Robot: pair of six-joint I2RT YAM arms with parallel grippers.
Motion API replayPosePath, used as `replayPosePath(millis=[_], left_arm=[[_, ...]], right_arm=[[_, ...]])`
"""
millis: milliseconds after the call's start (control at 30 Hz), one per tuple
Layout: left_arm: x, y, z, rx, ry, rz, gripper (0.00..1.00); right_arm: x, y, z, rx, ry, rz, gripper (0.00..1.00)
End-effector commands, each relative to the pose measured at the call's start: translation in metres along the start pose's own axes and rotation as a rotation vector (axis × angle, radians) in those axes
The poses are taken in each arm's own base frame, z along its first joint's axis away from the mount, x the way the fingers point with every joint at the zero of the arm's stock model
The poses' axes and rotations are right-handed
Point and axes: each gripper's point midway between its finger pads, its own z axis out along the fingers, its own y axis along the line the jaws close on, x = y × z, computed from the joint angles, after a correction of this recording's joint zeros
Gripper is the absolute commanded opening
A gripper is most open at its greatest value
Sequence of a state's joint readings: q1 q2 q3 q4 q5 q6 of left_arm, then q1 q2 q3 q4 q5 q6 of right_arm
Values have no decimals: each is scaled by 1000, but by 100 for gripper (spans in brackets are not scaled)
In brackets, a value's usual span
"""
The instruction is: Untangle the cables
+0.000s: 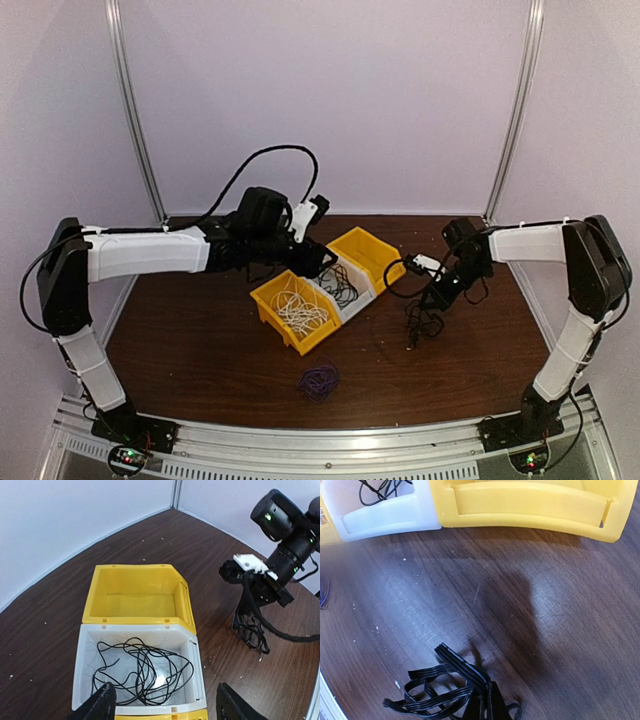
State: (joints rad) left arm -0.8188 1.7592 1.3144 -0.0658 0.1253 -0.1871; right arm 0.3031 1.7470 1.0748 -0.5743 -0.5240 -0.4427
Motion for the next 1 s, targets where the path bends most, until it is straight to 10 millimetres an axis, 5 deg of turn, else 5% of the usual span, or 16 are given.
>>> replayPosePath(millis=[0,133,367,633,767,967], left_arm=[[-22,-45,-15,84,-206,115,71],[-21,-85,-16,166,-327,124,82],[-33,-129,5,331,-450,56,82],[-36,-122,41,265,-533,-4,83],[-26,-125,52,294,-552,-1,74],[-22,-126,40,324,-571,-24,67]], right_arm=[[-33,20,-37,-11,-114,-59,0],[-62,55,-83,-31,-215,-136,0],[-103,121,-146,-91,-358,-290,0],[-138,156,-200,-202,-477,-344,0],[-156,170,-232,-226,-555,-377,0],[-182,168,-254,-180,-623,-398,0]])
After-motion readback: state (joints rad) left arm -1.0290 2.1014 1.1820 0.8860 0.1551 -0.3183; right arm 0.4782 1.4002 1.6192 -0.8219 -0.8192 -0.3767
